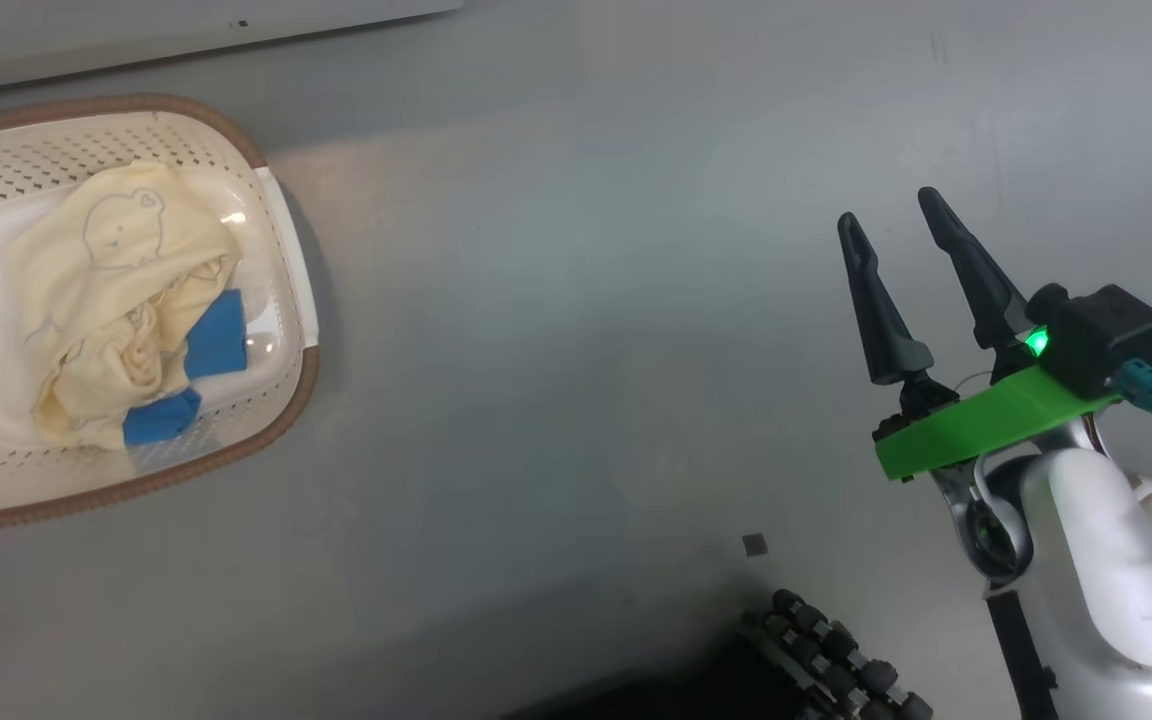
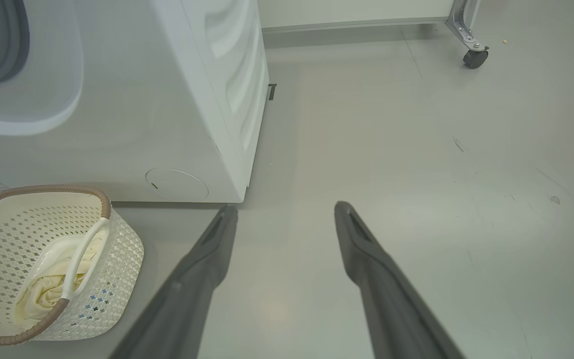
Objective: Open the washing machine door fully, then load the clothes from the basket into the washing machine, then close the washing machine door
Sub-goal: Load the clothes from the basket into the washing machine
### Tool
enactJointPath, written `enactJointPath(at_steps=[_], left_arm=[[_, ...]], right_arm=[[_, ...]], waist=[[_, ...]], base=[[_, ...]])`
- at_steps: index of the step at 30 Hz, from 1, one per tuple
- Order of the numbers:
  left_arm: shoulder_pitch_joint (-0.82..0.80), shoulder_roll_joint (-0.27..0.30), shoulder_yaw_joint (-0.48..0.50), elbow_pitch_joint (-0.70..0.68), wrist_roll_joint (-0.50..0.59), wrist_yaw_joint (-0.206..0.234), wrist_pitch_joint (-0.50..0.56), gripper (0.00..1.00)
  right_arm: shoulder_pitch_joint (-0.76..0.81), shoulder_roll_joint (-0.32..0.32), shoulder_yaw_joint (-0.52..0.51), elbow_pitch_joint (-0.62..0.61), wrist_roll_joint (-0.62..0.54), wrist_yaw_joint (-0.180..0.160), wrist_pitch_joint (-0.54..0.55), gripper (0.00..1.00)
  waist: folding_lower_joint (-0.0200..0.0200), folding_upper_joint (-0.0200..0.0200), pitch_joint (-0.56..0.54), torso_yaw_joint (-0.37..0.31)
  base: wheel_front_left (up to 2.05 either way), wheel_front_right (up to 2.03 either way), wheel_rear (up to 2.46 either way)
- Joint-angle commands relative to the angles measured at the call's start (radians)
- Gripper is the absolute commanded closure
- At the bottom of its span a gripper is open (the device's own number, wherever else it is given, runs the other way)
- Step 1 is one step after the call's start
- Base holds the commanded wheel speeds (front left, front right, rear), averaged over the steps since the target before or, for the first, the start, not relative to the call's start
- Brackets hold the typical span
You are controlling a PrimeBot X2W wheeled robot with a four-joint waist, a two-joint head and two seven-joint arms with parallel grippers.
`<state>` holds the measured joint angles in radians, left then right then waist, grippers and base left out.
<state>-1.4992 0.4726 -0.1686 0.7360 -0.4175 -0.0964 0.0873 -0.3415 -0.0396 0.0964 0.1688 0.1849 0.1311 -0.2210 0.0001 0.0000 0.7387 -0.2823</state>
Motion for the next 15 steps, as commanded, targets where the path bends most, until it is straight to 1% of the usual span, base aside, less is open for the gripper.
enactJointPath(at_steps=[1,6,8,9,10,11,15], left_arm=[[-0.056,0.034,0.027,-0.015,-0.014,-0.001,-0.023,1.00],[-0.102,0.028,0.035,0.042,-0.020,0.000,-0.085,1.00],[-0.108,0.029,0.034,0.069,-0.015,0.006,-0.109,1.00],[-0.104,0.029,0.029,0.090,-0.011,0.012,-0.103,1.00],[-0.101,0.031,0.025,0.110,-0.008,0.016,-0.097,0.95],[-0.095,0.027,0.025,0.142,-0.013,0.020,-0.088,0.00],[-0.089,0.023,0.025,0.175,-0.021,0.023,-0.081,0.00]], right_arm=[[-0.004,-0.011,0.016,-0.023,0.010,0.000,-0.011,0.00],[-0.012,-0.011,0.025,-0.015,0.021,0.000,-0.017,0.00],[-0.014,-0.011,0.028,-0.010,0.026,0.000,-0.020,0.00],[-0.015,-0.011,0.029,-0.007,0.028,0.000,-0.021,0.00],[-0.016,-0.011,0.030,-0.003,0.029,0.000,-0.022,0.00],[-0.019,-0.011,0.031,0.003,0.031,0.000,-0.024,0.00],[-0.025,-0.011,0.030,0.010,0.032,0.000,-0.027,0.00]], waist=[[-0.0001,0.0000,0.009,0.002],[-0.0001,0.0000,0.026,0.000],[-0.0001,0.0000,0.030,-0.002],[-0.0001,0.0000,0.030,-0.002],[-0.0001,0.0000,0.031,-0.002],[-0.0001,0.0000,0.032,-0.003],[-0.0001,0.0000,0.033,-0.002]], base=[[0.00,0.00,0.00],[0.00,0.00,0.00],[0.00,0.00,0.00],[0.00,0.00,0.00],[0.00,0.00,0.00],[0.00,0.00,0.00],[0.00,0.00,0.00]])
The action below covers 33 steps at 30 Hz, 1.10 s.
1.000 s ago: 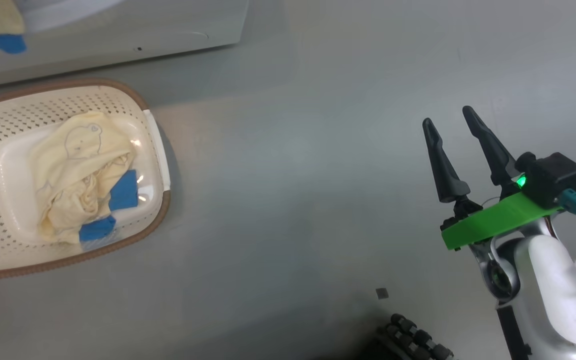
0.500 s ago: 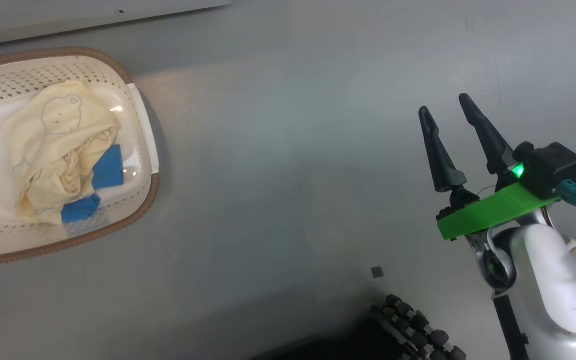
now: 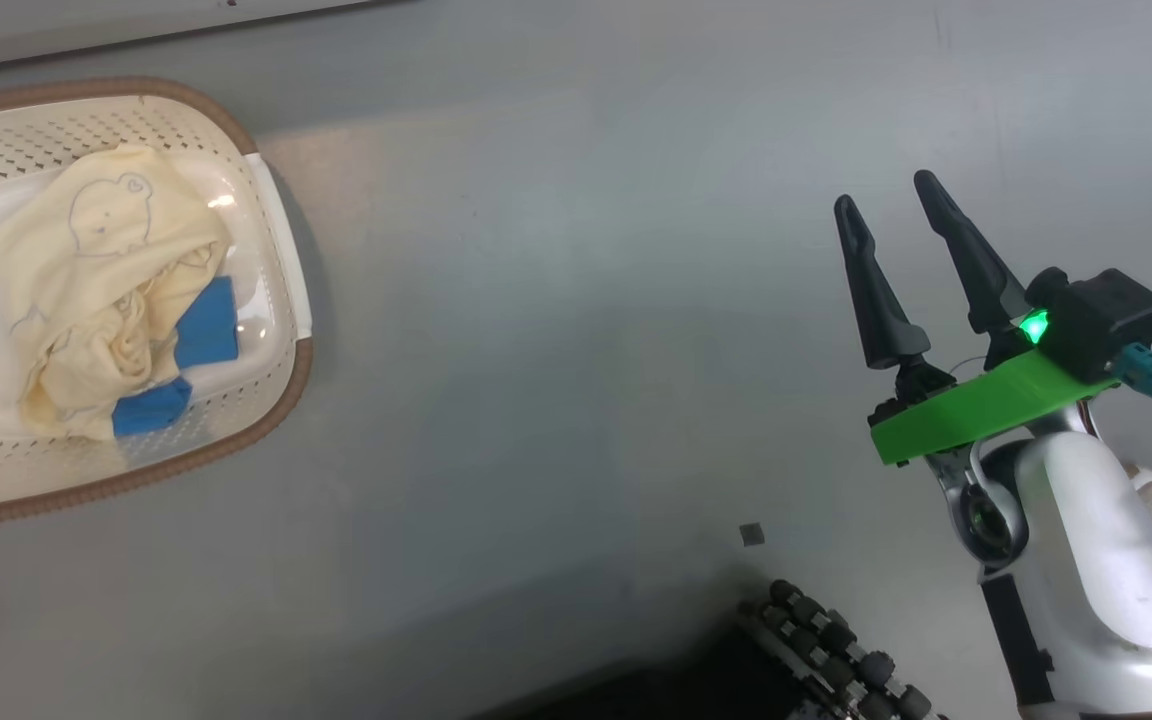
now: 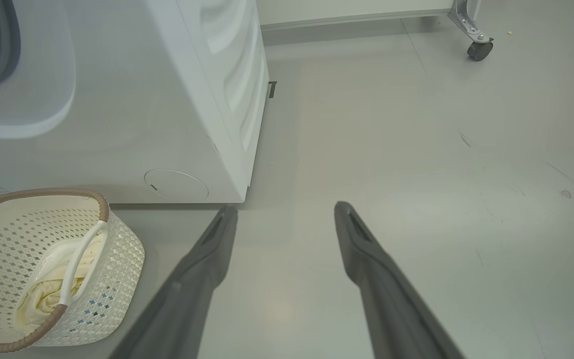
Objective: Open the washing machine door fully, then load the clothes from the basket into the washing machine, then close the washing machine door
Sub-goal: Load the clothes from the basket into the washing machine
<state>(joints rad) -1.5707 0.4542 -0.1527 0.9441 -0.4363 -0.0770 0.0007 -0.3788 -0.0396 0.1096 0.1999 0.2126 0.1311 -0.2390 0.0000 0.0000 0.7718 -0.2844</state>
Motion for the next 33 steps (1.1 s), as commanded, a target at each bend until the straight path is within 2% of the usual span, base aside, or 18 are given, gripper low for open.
enactJointPath(at_steps=[1,13,18,27,33], left_arm=[[-0.015,0.038,0.006,-0.026,-0.003,0.003,0.007,0.00],[0.008,0.014,-0.017,0.034,-0.022,-0.019,-0.023,0.00],[0.062,-0.002,0.003,0.064,-0.048,-0.001,-0.064,0.00],[0.207,-0.054,0.011,0.092,-0.077,0.004,-0.164,0.00],[0.340,-0.086,0.012,0.052,-0.083,0.012,-0.234,0.00]], right_arm=[[0.010,-0.011,0.016,-0.020,0.004,0.000,-0.009,0.00],[-0.005,-0.011,0.001,-0.012,-0.013,0.000,-0.007,0.00],[-0.004,-0.011,-0.012,-0.015,-0.021,0.000,-0.002,0.00],[0.025,-0.011,-0.066,-0.035,-0.061,0.000,0.024,0.00],[0.055,-0.011,-0.099,-0.065,-0.076,0.000,0.046,0.00]], waist=[[0.0000,0.0000,0.000,0.002],[0.0000,0.0000,-0.016,0.023],[0.0000,0.0000,-0.039,0.038],[0.0000,0.0000,-0.119,0.077],[0.0000,0.0000,-0.175,0.098]], base=[[0.00,0.00,0.00],[0.00,0.00,0.00],[0.00,0.00,0.00],[0.00,0.00,0.00],[0.00,0.00,0.00]])
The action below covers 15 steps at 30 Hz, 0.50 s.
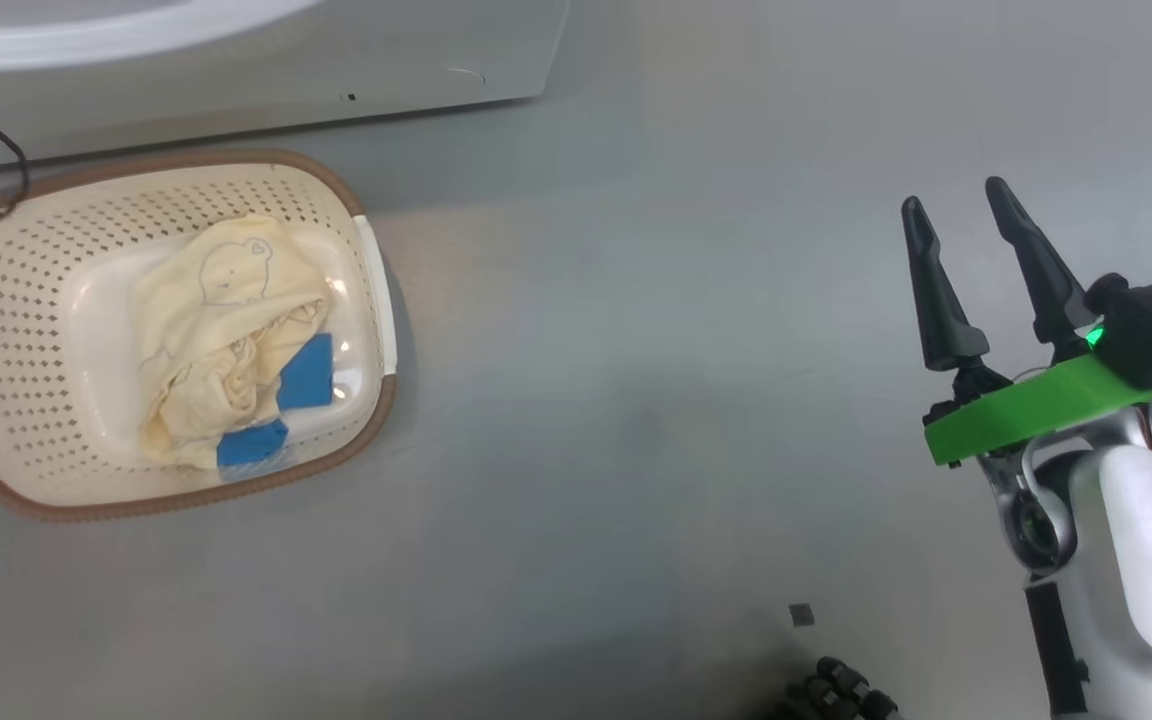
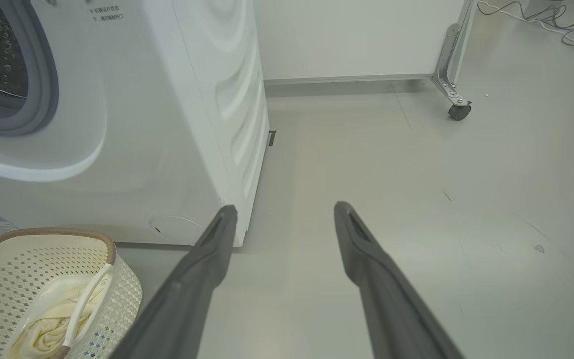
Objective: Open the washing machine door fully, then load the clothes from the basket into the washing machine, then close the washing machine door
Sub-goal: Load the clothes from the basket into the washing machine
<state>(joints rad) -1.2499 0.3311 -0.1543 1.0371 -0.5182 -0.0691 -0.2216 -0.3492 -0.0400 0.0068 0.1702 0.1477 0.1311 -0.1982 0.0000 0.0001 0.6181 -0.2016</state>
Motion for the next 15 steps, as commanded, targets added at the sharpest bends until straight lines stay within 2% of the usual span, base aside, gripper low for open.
enactJointPath(at_steps=[1,4,9,10,15], left_arm=[[0.047,0.032,0.010,-0.059,0.004,0.008,-0.019,0.00],[0.141,0.011,-0.004,-0.130,0.022,0.021,-0.033,0.00],[0.345,-0.016,0.009,-0.313,0.037,0.070,-0.039,0.00],[0.345,-0.016,0.009,-0.313,0.037,0.070,-0.039,0.00],[0.609,-0.022,0.068,-0.573,0.063,0.146,-0.040,0.00]], right_arm=[[0.031,-0.010,-0.002,-0.040,-0.013,0.000,0.010,0.00],[0.048,-0.010,-0.019,-0.052,-0.023,0.000,0.024,0.00],[0.073,-0.010,-0.035,-0.070,-0.043,0.000,0.045,0.00],[0.073,-0.010,-0.035,-0.070,-0.043,0.000,0.045,0.00],[0.104,-0.010,-0.043,-0.084,-0.057,0.000,0.066,0.00]], waist=[[0.0000,-0.0001,-0.029,0.020],[0.0000,-0.0001,-0.055,0.036],[0.0000,-0.0001,-0.108,0.055],[0.0000,-0.0001,-0.108,0.055],[0.0000,-0.0001,-0.169,0.071]], base=[[0.00,0.00,0.00],[0.00,0.00,0.00],[0.00,0.00,0.00],[0.00,0.00,0.00],[0.00,0.00,0.00]])
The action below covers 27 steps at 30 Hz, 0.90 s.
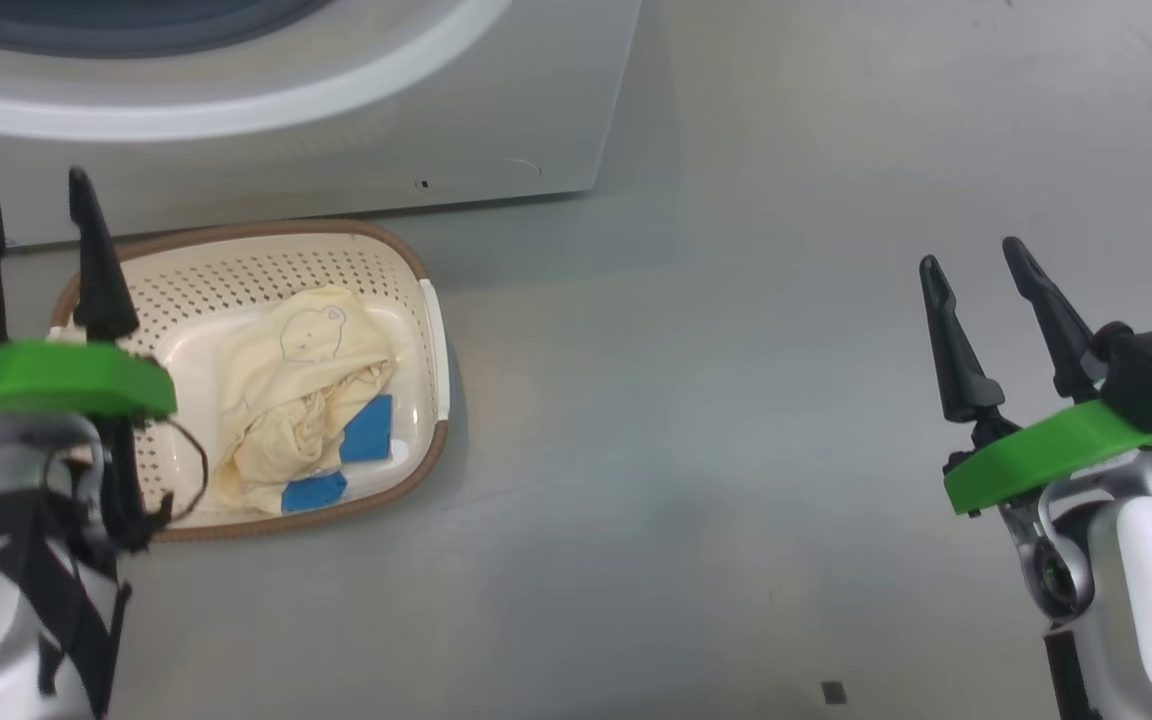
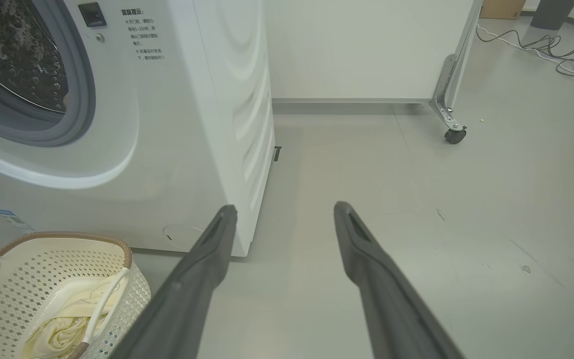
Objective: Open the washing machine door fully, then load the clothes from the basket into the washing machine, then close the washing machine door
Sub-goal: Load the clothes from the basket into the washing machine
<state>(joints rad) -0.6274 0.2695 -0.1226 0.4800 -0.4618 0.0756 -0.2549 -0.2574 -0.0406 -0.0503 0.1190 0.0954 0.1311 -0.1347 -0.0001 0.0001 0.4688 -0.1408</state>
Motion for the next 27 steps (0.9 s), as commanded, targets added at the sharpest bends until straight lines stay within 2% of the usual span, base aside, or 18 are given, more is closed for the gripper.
enactJointPath(at_steps=[1,6,10,16,27], left_arm=[[0.040,0.035,0.046,-0.065,0.012,0.015,-0.007,0.00],[0.257,0.000,0.069,-0.280,0.031,0.056,-0.007,0.00],[0.372,-0.017,0.069,-0.375,0.054,0.073,-0.007,0.00],[0.491,-0.033,0.043,-0.424,0.093,0.096,-0.007,0.00],[0.600,-0.060,-0.019,-0.431,0.108,0.095,-0.005,0.00]], right_arm=[[0.019,-0.010,0.013,-0.035,-0.008,0.000,0.008,0.00],[0.049,-0.010,0.003,-0.047,-0.030,0.000,0.031,0.00],[0.071,-0.010,-0.002,-0.057,-0.045,0.000,0.051,0.00],[0.109,-0.010,-0.004,-0.065,-0.053,0.000,0.074,0.00],[0.174,-0.010,-0.010,-0.079,-0.047,0.000,0.098,0.00]], waist=[[0.0001,-0.0001,-0.032,0.014],[0.0001,-0.0001,-0.091,0.034],[0.0001,-0.0001,-0.139,0.047],[0.0001,-0.0001,-0.214,0.064],[0.0001,-0.0001,-0.297,0.092]], base=[[0.00,0.00,0.00],[0.00,0.00,0.00],[0.00,0.00,0.00],[0.00,0.00,0.00],[0.00,0.00,0.00]])
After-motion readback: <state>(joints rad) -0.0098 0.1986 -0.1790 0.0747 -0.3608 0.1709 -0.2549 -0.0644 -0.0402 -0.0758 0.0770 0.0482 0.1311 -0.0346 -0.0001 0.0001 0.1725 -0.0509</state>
